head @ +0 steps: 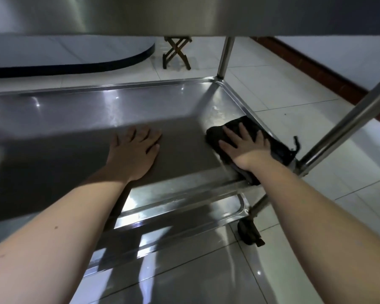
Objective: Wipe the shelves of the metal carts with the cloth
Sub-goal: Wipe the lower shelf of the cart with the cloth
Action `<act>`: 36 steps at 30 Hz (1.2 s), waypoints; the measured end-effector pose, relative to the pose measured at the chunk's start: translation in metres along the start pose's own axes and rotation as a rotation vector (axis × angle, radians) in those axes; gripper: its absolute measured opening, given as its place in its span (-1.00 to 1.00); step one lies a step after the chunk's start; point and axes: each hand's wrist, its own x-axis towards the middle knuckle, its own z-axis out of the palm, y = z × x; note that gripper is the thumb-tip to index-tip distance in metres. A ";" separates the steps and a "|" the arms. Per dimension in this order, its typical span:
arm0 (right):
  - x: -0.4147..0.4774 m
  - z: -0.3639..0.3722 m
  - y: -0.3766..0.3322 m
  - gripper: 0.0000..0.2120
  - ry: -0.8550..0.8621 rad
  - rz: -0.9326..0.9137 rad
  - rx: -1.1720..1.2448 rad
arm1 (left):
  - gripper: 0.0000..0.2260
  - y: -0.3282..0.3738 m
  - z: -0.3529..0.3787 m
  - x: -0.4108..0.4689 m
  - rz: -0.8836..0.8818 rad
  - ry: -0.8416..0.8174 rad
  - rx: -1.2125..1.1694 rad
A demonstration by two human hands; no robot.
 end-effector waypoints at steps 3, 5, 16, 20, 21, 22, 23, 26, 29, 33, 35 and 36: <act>0.015 -0.005 0.024 -0.42 0.030 0.188 -0.015 | -0.57 0.003 0.001 0.000 0.007 0.025 0.032; 0.013 0.003 -0.008 -0.39 0.084 0.185 -0.018 | -0.56 0.006 0.000 0.000 0.011 0.020 0.043; 0.047 -0.007 -0.060 -0.44 0.103 -0.093 0.056 | -0.43 0.005 0.000 -0.001 -0.079 0.060 -0.004; 0.049 -0.011 -0.034 -0.41 0.087 0.057 0.032 | -0.48 0.008 0.000 0.001 -0.060 0.032 0.036; 0.041 -0.007 -0.045 -0.40 0.085 0.041 0.015 | -0.49 0.008 -0.001 0.001 -0.061 0.024 0.046; 0.030 -0.001 -0.060 -0.40 0.080 -0.002 0.003 | -0.50 0.008 -0.002 0.000 -0.062 0.015 0.055; 0.016 0.009 -0.074 -0.40 0.081 -0.071 -0.015 | -0.50 0.009 -0.002 0.000 -0.063 0.007 0.061; -0.026 0.036 -0.083 -0.38 0.056 -0.291 -0.051 | -0.51 0.008 -0.003 -0.001 -0.063 -0.008 0.060; -0.017 0.014 -0.024 -0.45 0.025 -0.207 -0.015 | -0.51 0.009 -0.002 0.000 -0.052 -0.004 0.054; 0.000 -0.010 0.035 -0.44 0.006 0.179 -0.027 | -0.51 0.012 -0.001 0.002 -0.059 0.006 0.044; -0.011 0.001 0.009 -0.42 0.021 0.185 -0.026 | -0.52 0.015 -0.001 0.001 -0.063 0.005 0.050; -0.020 0.009 -0.015 -0.41 0.019 0.146 -0.015 | -0.52 0.016 -0.002 0.001 -0.063 0.005 0.052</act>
